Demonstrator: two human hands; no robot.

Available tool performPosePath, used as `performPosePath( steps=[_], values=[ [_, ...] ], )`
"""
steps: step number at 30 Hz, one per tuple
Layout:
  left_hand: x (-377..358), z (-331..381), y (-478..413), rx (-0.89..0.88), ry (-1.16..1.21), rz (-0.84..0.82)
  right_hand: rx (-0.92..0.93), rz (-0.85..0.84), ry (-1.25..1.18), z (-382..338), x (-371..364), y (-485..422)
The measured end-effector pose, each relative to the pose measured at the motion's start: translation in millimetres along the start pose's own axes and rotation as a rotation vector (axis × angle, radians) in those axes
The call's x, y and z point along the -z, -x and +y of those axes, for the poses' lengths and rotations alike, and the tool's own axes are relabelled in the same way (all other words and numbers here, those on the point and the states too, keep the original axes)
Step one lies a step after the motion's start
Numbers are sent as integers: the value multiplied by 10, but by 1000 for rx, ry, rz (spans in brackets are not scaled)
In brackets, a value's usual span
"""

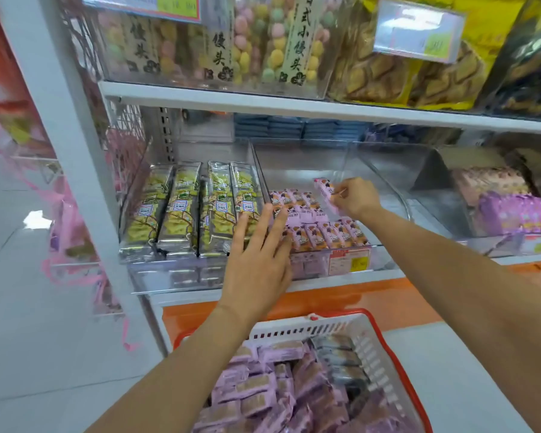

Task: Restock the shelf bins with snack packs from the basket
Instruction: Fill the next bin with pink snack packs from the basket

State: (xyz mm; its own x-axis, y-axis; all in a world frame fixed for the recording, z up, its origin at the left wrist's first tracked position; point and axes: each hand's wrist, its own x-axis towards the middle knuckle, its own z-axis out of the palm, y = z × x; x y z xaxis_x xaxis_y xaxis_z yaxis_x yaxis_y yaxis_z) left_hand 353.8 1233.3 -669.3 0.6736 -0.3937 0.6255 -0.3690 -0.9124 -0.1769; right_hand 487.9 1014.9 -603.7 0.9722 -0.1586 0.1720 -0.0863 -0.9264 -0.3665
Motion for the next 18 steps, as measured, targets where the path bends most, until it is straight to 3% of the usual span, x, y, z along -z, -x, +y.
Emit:
performPosePath(
  steps=[7,16,18],
  values=[
    [-80,-7,-3,-1,-31,54,-49,-52,137,37,-288,-243],
    [-45,5,-10,14,-28,5,-26,-296,4,59,-227,-202],
    [-25,4,-8,13,-26,-11,2,-275,-31,58,-156,-127]
  ],
)
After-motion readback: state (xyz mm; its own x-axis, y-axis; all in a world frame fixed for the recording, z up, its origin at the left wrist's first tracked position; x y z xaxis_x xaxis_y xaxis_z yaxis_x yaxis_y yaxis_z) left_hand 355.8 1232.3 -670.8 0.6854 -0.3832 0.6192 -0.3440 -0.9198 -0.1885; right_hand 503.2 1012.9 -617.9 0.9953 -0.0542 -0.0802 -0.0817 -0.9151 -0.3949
